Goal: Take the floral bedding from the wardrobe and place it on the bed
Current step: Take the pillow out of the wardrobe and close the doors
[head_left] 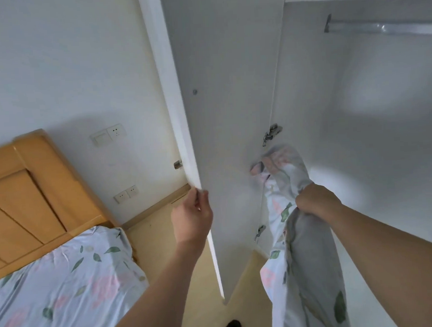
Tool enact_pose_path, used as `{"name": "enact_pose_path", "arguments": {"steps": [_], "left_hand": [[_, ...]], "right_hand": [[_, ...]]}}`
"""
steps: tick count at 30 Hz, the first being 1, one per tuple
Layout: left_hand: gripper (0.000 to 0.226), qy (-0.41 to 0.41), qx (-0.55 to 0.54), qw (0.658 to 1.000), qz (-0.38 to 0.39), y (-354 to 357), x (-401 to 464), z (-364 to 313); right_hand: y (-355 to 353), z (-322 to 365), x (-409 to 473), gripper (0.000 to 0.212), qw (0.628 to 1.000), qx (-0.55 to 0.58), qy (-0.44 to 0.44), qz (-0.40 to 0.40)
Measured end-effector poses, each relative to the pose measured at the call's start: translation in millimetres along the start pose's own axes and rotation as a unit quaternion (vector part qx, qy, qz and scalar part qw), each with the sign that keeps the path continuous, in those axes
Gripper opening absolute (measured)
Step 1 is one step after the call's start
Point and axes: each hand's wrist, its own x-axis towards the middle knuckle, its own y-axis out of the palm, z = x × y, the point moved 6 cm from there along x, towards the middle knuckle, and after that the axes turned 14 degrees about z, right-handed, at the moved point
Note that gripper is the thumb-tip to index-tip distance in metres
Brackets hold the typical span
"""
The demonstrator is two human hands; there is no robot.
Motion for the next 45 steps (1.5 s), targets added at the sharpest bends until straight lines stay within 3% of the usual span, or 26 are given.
{"name": "enact_pose_path", "arguments": {"steps": [9,15,18,23,26,28,33,45], "left_hand": [[0.038,0.099,-0.050,0.986,0.123,40.8,-29.9,-38.1],[0.043,0.148,0.022,0.964,0.220,86.2,-37.3,-75.1],[0.041,0.191,0.014,0.958,0.213,105.9,-45.2,-105.5],[0.089,0.220,0.008,0.938,0.269,150.0,-39.2,-151.6],[0.106,0.239,-0.005,0.927,0.290,173.4,-34.7,-178.6],[0.110,0.244,-0.015,0.923,0.298,187.5,-33.1,-192.0],[0.118,0.236,-0.026,0.919,0.314,219.8,-26.2,-211.3],[0.119,0.201,-0.034,0.927,0.315,273.0,-17.0,-241.7]], "right_hand": [[-0.1,-36.3,2.9,0.040,1.000,0.017,0.003,0.014],[-6.4,-86.7,-3.0,0.044,0.999,0.027,0.020,0.019],[-13.8,-118.9,-9.1,0.043,0.997,0.060,0.044,0.006],[-31.7,-164.8,-35.7,0.035,0.984,0.135,0.105,-0.042],[-38.1,-191.7,-45.7,0.030,0.977,0.159,0.133,-0.056],[-42.5,-206.4,-51.7,0.021,0.974,0.161,0.146,-0.067],[-54.4,-234.9,-59.9,0.038,0.964,0.177,0.182,-0.085],[-63.2,-275.8,-46.9,0.036,0.955,0.190,0.209,-0.089]]}}
